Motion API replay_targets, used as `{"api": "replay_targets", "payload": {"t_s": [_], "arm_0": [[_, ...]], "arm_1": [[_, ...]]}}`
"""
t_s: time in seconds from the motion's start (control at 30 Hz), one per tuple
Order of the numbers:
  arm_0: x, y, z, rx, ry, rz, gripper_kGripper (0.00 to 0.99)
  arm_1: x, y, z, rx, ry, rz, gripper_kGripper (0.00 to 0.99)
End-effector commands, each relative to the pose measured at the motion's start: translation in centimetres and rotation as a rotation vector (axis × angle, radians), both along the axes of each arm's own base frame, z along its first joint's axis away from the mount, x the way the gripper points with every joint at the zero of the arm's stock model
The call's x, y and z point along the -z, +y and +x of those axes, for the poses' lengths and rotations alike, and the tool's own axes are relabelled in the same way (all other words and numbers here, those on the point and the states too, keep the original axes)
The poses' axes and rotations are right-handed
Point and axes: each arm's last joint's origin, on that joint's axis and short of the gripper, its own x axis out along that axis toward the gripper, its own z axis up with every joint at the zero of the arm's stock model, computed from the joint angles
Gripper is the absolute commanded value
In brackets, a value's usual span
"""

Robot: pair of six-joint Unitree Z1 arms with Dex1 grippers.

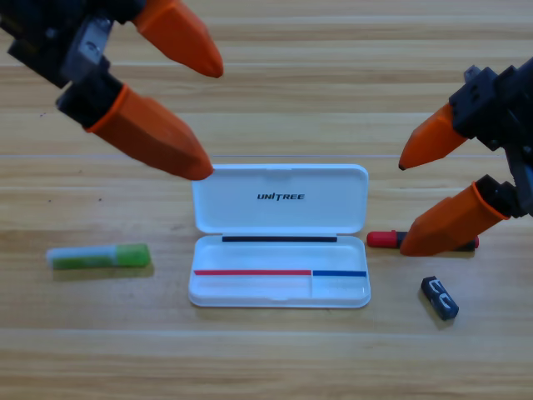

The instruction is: Clean up eraser and pencils

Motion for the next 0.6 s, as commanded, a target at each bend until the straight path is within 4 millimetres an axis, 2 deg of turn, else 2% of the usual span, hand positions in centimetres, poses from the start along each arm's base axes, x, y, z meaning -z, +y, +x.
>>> {"api": "replay_targets", "payload": {"t_s": [0.03, 0.17, 0.3, 0.47, 0.6], "arm_0": [[2.3, -2.0, 0.3, 0.013, 0.013, 0.1, 0.925], [2.7, -2.2, 0.3, 0.007, 0.006, 0.123, 0.933], [3.3, -2.6, 0.7, 0.002, 0.006, 0.15, 0.939], [3.8, -2.6, 0.9, 0.0, -0.004, 0.174, 0.943], [3.8, -2.3, 1.3, -0.025, -0.083, 0.256, 0.95]], "arm_1": [[1.4, 1.3, 0.0, -0.02, 0.017, -0.032, 0.977], [1.0, 0.7, -0.5, -0.009, 0.004, -0.032, 0.977], [0.7, -1.1, -1.3, 0.075, -0.049, -0.073, 0.979], [1.4, -2.7, -2.0, 0.207, -0.045, -0.159, 0.98], [2.3, -2.8, -2.0, 0.249, 0.004, -0.218, 0.979]]}}
